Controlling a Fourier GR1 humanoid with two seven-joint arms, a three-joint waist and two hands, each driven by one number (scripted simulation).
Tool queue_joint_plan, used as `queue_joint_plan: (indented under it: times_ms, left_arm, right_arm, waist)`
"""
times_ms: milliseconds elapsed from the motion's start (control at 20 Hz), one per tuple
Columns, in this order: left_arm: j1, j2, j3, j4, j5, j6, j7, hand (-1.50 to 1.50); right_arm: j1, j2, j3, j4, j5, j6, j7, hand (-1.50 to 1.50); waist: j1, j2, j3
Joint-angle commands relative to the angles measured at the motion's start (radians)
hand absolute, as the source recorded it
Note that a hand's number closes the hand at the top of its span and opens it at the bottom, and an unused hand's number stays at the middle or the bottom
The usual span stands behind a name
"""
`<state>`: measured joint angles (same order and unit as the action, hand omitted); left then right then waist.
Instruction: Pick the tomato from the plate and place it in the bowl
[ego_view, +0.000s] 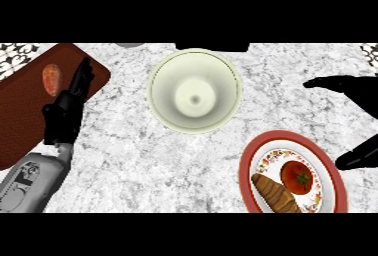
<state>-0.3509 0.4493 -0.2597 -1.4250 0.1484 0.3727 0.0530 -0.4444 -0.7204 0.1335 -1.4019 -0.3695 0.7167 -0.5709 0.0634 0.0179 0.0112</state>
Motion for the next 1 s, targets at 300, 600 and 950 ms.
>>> queue_joint_plan:
  times_ms: [300, 600, 950]
  left_arm:
    - [0.028, 0.031, 0.012, -0.061, -0.011, 0.008, 0.045, 0.0]
    - [0.026, 0.009, 0.005, -0.037, -0.019, 0.005, 0.04, 0.0]
    - [0.087, 0.023, 0.014, -0.106, -0.035, 0.012, 0.052, 0.0]
  right_arm:
    - [-0.021, -0.182, 0.142, -0.144, 0.419, 0.024, -0.335, -1.5]
    - [-0.007, -0.254, 0.297, -0.122, 0.609, -0.127, -0.511, -1.5]
    - [-0.026, -0.264, 0.462, -0.077, 0.783, -0.313, -0.588, -1.5]
  waist:
    - [-0.008, -0.011, -0.004]
    - [-0.022, -0.002, -0.006]
    - [-0.022, -0.012, -0.009]
